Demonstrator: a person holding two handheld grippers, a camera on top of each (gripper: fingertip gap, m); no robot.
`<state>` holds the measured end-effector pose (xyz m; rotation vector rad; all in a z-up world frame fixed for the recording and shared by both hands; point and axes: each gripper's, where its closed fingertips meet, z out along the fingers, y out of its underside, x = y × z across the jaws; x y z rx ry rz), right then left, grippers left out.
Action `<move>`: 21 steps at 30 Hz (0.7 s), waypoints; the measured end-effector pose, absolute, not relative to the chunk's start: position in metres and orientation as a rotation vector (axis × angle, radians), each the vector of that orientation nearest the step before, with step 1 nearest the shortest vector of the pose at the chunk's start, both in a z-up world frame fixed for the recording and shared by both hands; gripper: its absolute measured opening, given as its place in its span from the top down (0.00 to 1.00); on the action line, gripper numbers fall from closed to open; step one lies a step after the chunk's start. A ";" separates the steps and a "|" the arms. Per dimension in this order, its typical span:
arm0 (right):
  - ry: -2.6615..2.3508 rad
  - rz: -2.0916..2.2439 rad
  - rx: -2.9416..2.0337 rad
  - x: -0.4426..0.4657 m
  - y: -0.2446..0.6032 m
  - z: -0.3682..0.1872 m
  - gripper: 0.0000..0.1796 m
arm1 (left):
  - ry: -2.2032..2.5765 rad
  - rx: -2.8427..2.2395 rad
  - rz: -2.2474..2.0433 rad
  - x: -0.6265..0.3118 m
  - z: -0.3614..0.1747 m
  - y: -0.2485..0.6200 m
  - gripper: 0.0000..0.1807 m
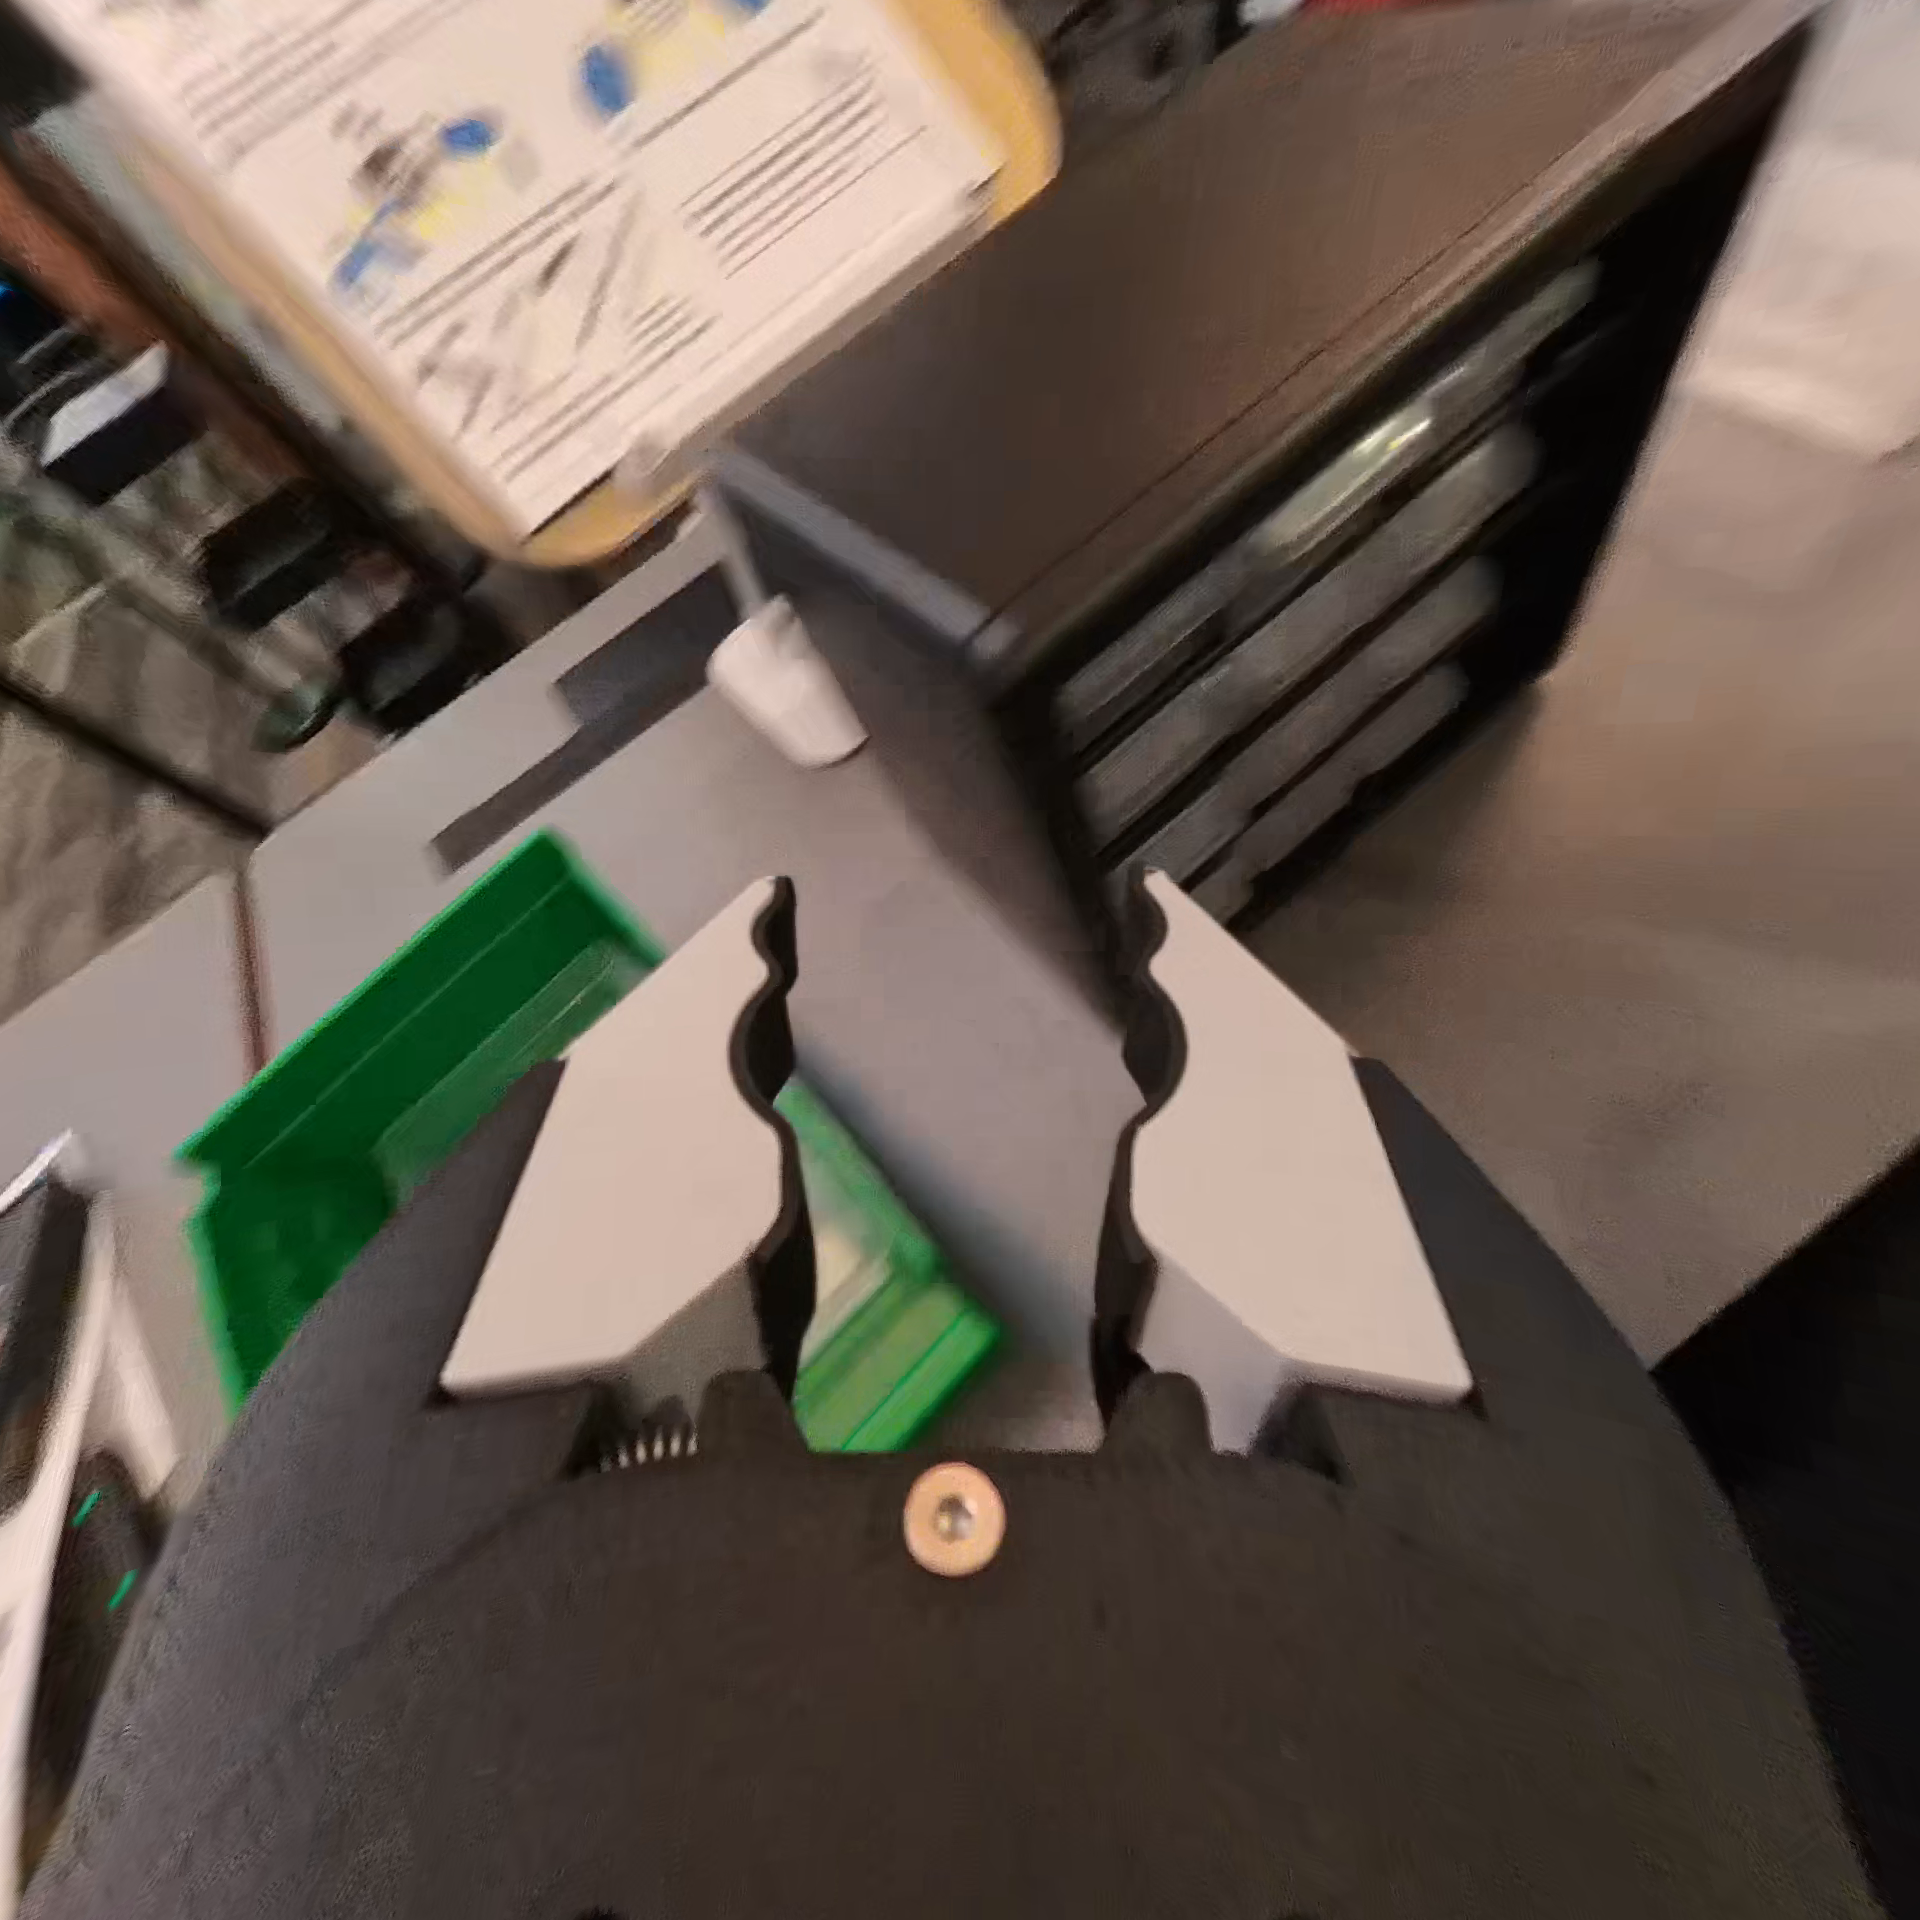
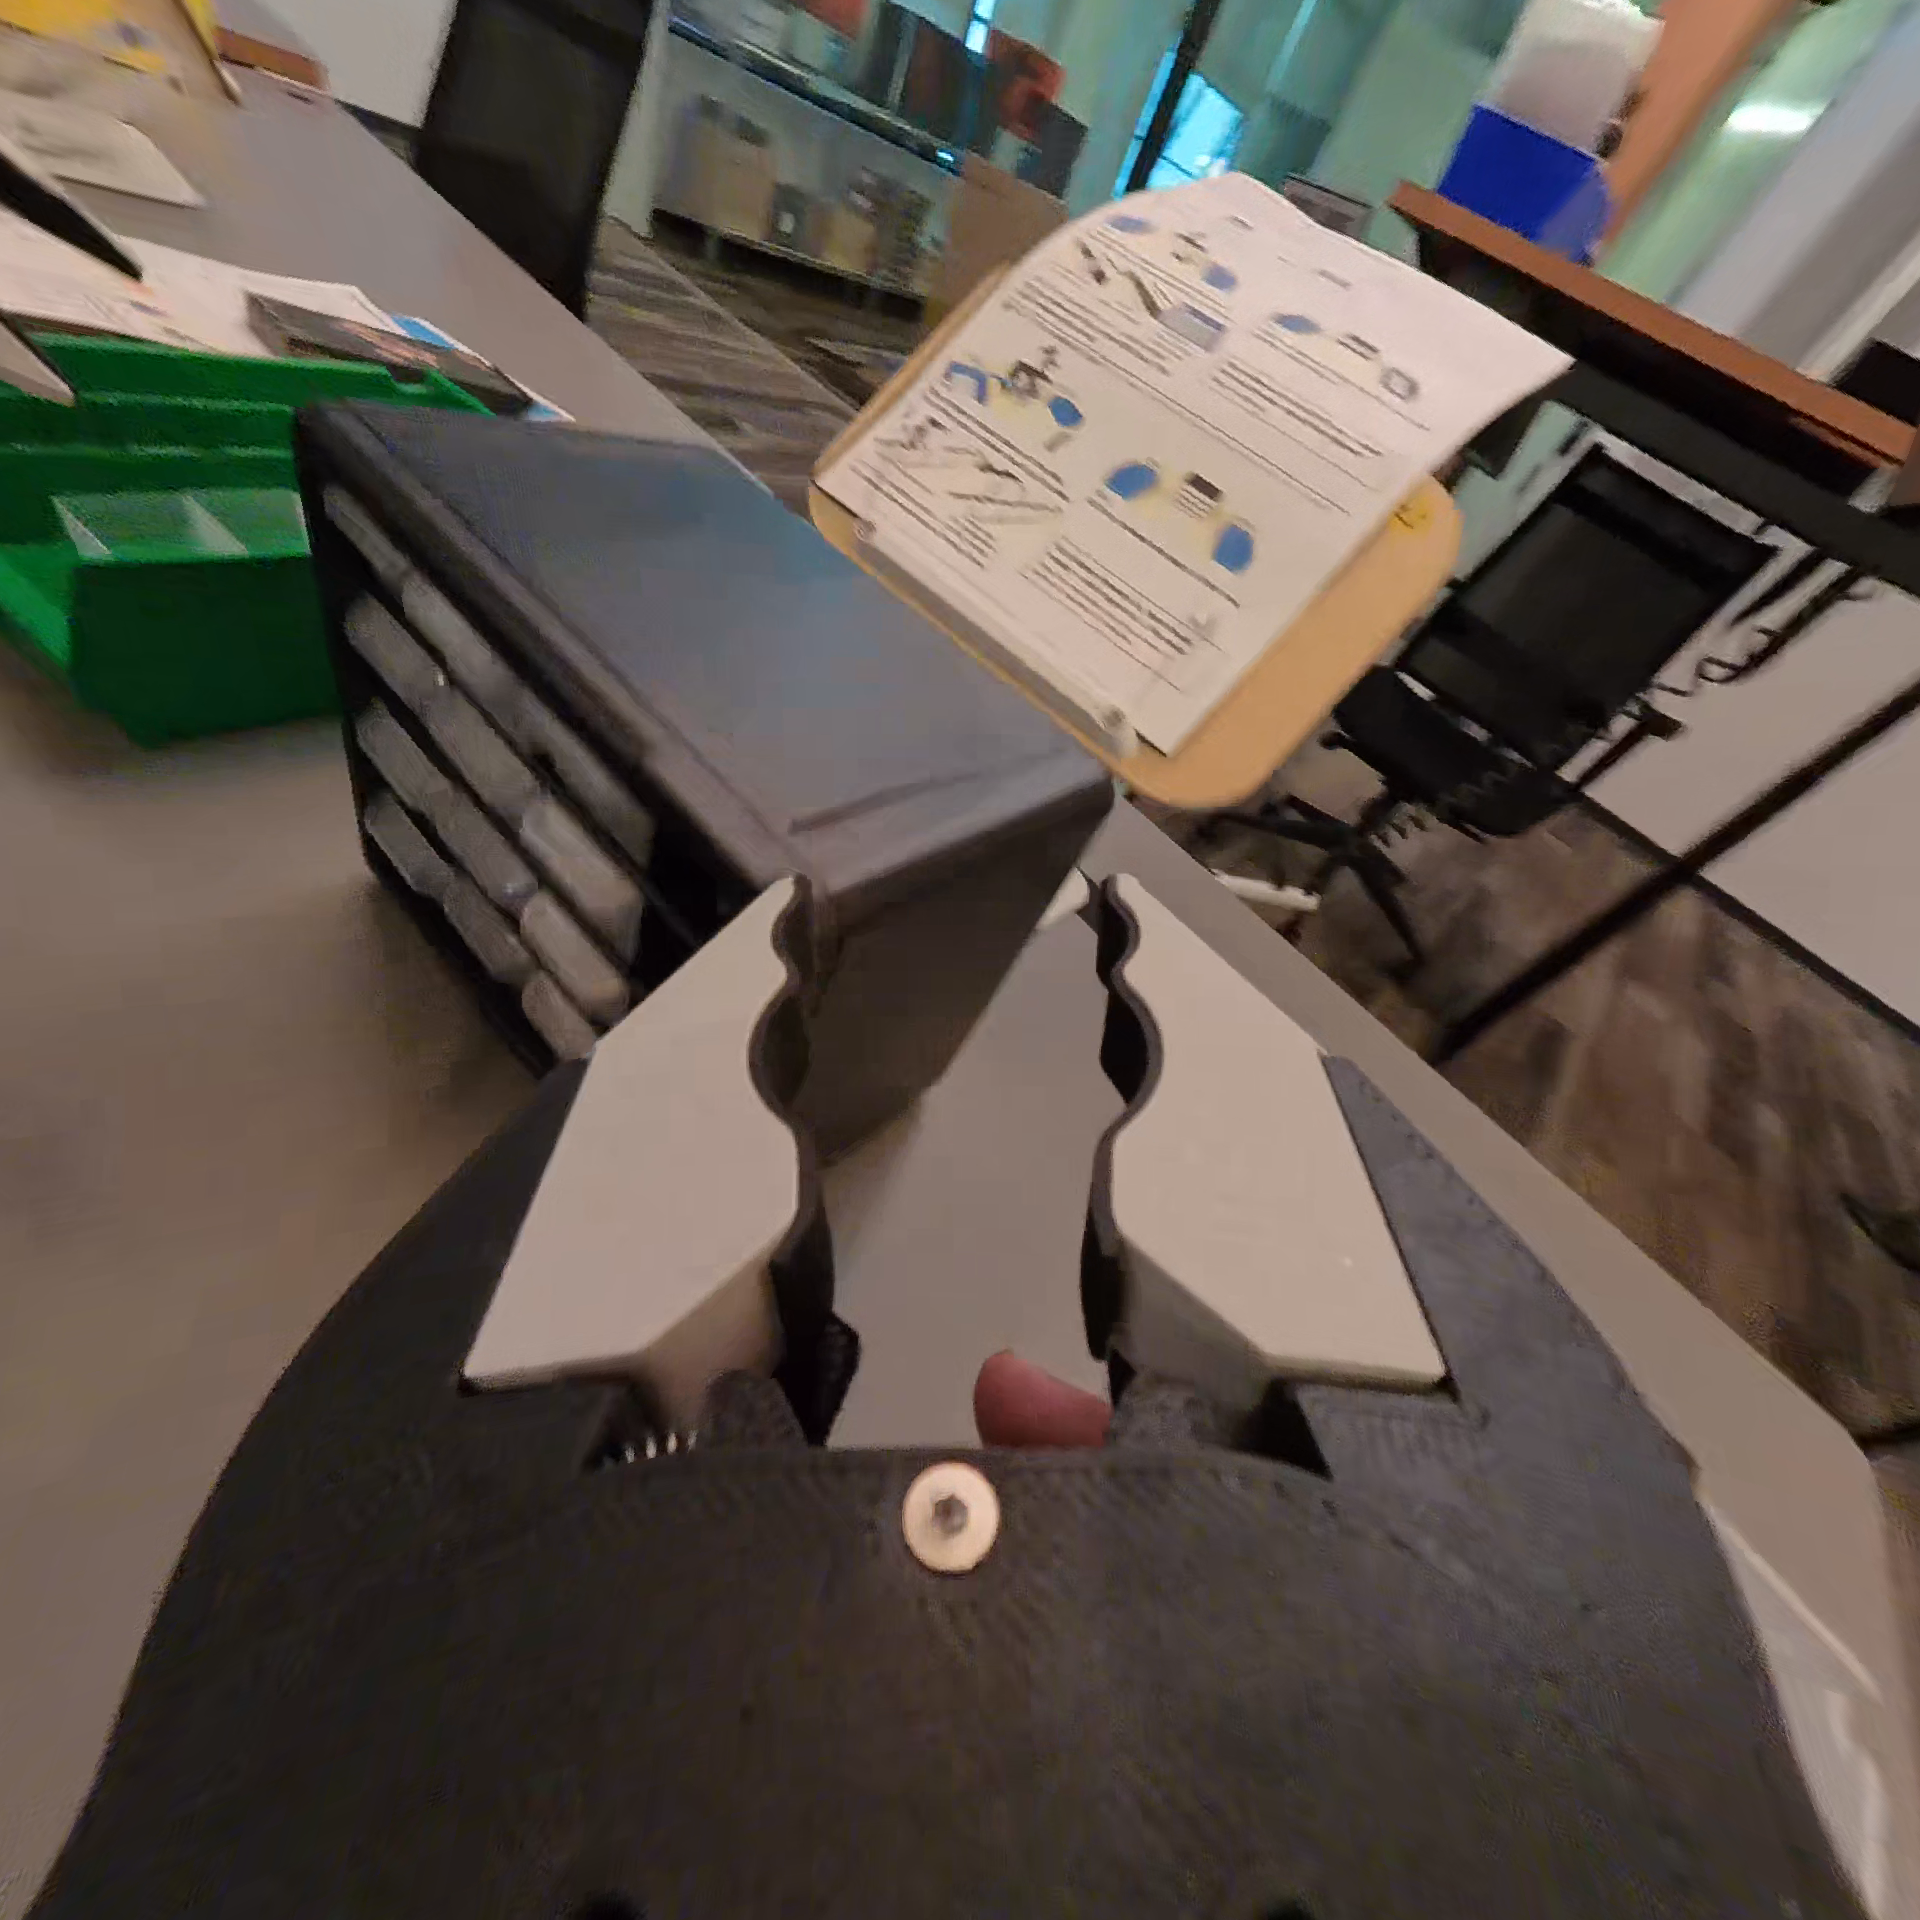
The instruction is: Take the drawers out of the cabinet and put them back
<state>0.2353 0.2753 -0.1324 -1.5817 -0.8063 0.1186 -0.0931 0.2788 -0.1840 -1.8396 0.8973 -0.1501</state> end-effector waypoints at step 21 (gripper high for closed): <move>-1.159 0.500 -1.893 0.106 0.447 -0.164 0.57 | 0.775 -2.407 -0.199 -0.200 -0.326 0.310 0.70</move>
